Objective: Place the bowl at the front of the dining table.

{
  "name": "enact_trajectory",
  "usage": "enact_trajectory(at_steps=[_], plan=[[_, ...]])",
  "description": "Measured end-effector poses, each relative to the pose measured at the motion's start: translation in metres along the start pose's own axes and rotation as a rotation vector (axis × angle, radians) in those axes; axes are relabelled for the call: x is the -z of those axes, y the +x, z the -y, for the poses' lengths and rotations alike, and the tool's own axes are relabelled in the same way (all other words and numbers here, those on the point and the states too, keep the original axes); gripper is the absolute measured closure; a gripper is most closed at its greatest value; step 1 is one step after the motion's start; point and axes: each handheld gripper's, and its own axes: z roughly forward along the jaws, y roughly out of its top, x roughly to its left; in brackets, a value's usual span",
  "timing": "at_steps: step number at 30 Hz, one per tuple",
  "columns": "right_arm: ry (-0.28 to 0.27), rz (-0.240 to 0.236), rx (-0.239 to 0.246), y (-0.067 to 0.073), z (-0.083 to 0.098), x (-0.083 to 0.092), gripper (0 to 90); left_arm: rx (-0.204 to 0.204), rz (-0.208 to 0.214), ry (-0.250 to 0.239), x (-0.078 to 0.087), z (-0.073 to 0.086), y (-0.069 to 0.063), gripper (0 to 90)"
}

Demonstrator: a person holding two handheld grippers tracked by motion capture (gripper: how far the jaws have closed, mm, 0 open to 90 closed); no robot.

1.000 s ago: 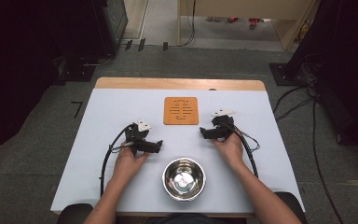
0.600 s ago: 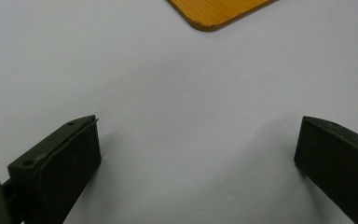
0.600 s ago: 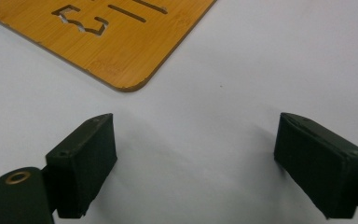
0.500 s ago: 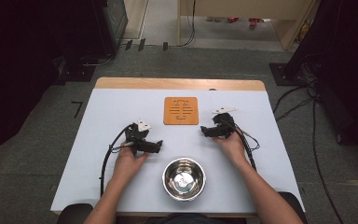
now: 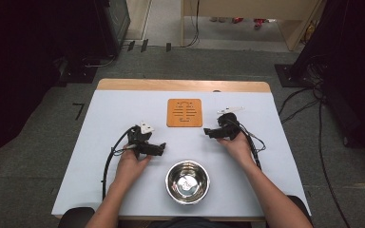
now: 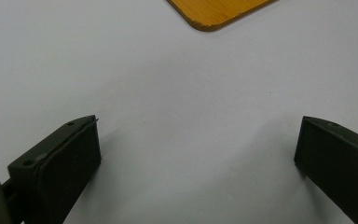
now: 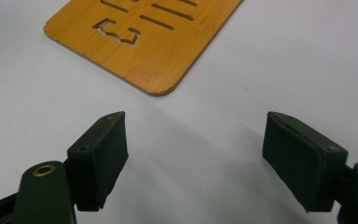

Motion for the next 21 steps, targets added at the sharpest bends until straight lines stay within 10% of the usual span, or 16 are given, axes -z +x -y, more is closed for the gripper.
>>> enact_trajectory(at_steps=[21], plan=[[0.077, -0.118, 0.012, 0.011, -0.001, 0.007, 29.9, 0.000, 0.000, 0.000, 0.000, 0.000, 0.000, 0.1]])
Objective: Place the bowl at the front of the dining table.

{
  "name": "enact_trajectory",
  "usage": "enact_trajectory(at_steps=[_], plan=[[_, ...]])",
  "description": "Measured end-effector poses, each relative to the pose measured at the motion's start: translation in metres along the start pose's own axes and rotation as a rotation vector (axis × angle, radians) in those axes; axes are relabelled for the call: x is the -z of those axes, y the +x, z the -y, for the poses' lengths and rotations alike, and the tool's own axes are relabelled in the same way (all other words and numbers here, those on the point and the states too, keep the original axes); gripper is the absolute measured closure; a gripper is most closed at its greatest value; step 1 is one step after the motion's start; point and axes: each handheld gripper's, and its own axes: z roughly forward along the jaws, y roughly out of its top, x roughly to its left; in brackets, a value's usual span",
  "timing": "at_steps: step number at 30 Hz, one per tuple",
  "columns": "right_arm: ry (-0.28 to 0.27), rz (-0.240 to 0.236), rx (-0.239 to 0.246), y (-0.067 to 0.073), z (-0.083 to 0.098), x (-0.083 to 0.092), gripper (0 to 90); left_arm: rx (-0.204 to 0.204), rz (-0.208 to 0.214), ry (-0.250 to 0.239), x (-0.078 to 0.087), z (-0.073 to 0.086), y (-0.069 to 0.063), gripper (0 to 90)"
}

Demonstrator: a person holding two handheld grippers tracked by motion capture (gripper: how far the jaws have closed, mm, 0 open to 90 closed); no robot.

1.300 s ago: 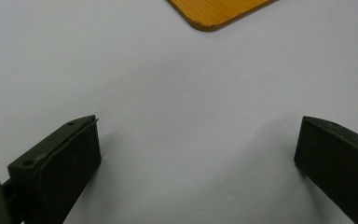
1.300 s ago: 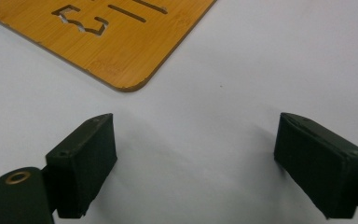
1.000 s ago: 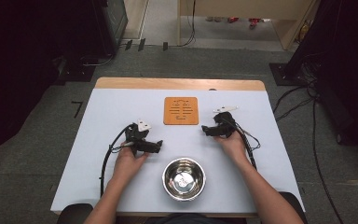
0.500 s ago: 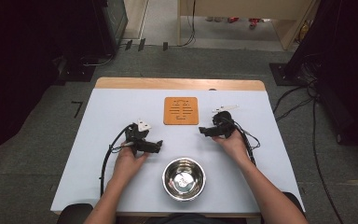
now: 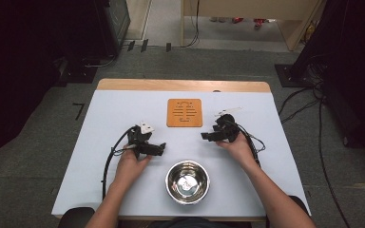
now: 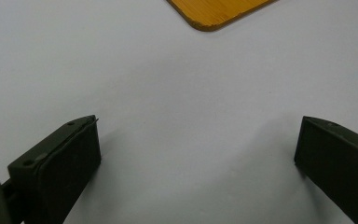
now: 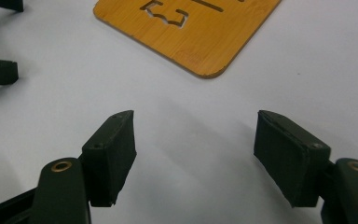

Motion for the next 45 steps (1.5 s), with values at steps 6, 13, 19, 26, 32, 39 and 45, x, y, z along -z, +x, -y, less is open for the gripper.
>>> enact_trajectory(at_steps=[6, 13, 19, 26, 32, 39, 45], plan=[[-0.010, -0.008, 0.033, 0.004, -0.001, 0.003, 31.0, 0.000, 0.000, 0.000, 0.000, 0.000, 0.000, 0.1], [0.005, -0.075, -0.003, 0.010, -0.001, 0.004, 32.8, -0.001, 0.000, 0.000, 0.000, 0.000, 0.000, 0.1], [-0.002, -0.060, 0.031, 0.014, -0.001, 0.005, 33.6, -0.001, 0.000, 0.000, 0.000, 0.000, 0.000, 0.1], [-0.001, -0.072, 0.049, 0.021, -0.002, 0.007, 34.2, -0.001, 0.000, 0.000, 0.000, 0.000, 0.000, 0.1], [-0.007, -0.068, 0.066, 0.025, -0.002, 0.010, 34.3, -0.001, 0.000, 0.000, 0.000, 0.000, 0.000, 0.1], [0.000, -0.085, 0.082, 0.032, -0.002, 0.009, 35.4, -0.001, 0.000, 0.000, 0.000, 0.000, 0.000, 0.1], [0.011, -0.102, 0.112, 0.043, -0.001, 0.006, 35.5, -0.001, 0.000, -0.001, 0.000, 0.000, 0.000, 0.1]])
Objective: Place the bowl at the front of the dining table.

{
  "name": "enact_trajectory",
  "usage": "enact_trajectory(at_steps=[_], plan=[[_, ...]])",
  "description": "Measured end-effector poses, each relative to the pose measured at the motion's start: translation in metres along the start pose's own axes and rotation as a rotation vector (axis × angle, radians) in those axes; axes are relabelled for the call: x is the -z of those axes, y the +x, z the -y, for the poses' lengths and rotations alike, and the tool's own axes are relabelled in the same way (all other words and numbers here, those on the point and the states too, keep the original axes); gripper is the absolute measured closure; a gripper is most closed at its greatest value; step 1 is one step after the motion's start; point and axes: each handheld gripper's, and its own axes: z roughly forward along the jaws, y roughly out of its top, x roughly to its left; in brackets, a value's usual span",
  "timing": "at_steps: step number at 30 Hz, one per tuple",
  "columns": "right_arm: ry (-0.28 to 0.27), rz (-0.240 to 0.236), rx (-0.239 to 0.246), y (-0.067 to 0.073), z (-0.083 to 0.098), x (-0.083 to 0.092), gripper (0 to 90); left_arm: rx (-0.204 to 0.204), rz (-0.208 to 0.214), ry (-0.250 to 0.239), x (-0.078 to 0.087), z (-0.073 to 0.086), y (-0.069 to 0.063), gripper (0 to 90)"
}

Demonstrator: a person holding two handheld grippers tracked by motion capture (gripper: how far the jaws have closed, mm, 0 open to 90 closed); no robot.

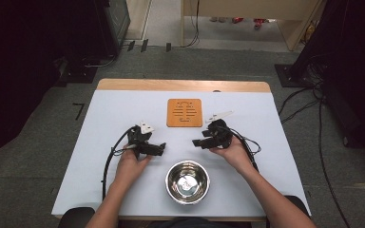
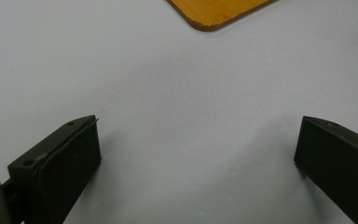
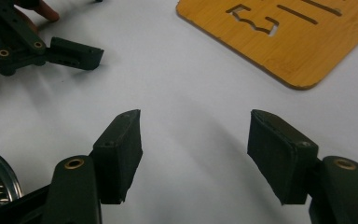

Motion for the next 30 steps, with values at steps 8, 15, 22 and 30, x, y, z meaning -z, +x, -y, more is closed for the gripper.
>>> enact_trajectory(at_steps=[8, 15, 22, 30], plan=[[0.000, -0.019, 0.016, 0.007, 0.001, -0.002, 36.6, 0.002, 0.000, -0.002, 0.000, 0.000, 0.000, 0.1], [-0.014, -0.028, 0.020, 0.012, 0.001, 0.002, 36.5, 0.003, 0.000, -0.002, 0.000, 0.000, 0.000, 0.1], [-0.024, -0.034, 0.020, 0.017, 0.003, 0.006, 36.9, 0.003, 0.000, -0.002, 0.000, 0.000, 0.000, 0.1], [-0.030, -0.055, 0.040, 0.025, 0.003, 0.009, 38.0, 0.000, 0.000, 0.000, 0.000, 0.000, 0.000, 0.1]])
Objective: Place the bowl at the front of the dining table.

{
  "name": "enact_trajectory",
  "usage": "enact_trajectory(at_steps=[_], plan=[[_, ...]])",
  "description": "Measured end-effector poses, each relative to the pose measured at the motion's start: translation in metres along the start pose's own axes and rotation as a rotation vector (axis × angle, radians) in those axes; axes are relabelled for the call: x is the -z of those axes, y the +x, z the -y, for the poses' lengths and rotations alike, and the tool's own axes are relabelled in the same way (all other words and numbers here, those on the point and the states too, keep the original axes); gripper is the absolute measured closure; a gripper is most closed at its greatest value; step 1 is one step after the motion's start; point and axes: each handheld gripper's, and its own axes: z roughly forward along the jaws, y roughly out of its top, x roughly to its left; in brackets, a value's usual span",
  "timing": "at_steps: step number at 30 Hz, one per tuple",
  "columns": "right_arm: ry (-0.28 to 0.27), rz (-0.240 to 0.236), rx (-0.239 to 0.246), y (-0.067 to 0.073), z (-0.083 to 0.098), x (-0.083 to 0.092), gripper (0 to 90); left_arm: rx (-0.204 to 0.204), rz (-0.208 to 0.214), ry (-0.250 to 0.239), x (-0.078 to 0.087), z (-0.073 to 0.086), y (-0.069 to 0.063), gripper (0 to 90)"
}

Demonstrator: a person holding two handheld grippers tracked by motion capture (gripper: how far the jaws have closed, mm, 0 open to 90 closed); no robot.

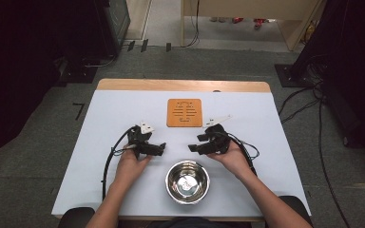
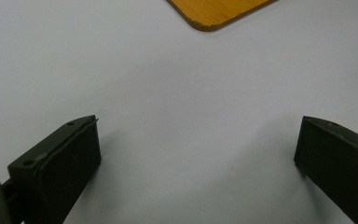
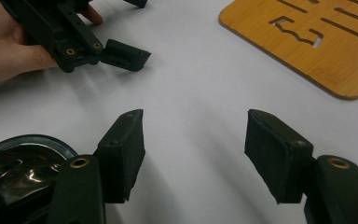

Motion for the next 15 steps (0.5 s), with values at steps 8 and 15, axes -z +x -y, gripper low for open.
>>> enact_trajectory(at_steps=[8, 15], plan=[[0.000, -0.011, 0.018, 0.007, -0.001, 0.000, 38.1, 0.000, 0.000, 0.000, 0.000, 0.000, 0.000, 0.1], [-0.003, -0.021, 0.025, 0.012, -0.002, 0.001, 38.3, 0.000, 0.000, 0.000, 0.000, 0.000, 0.000, 0.1]])
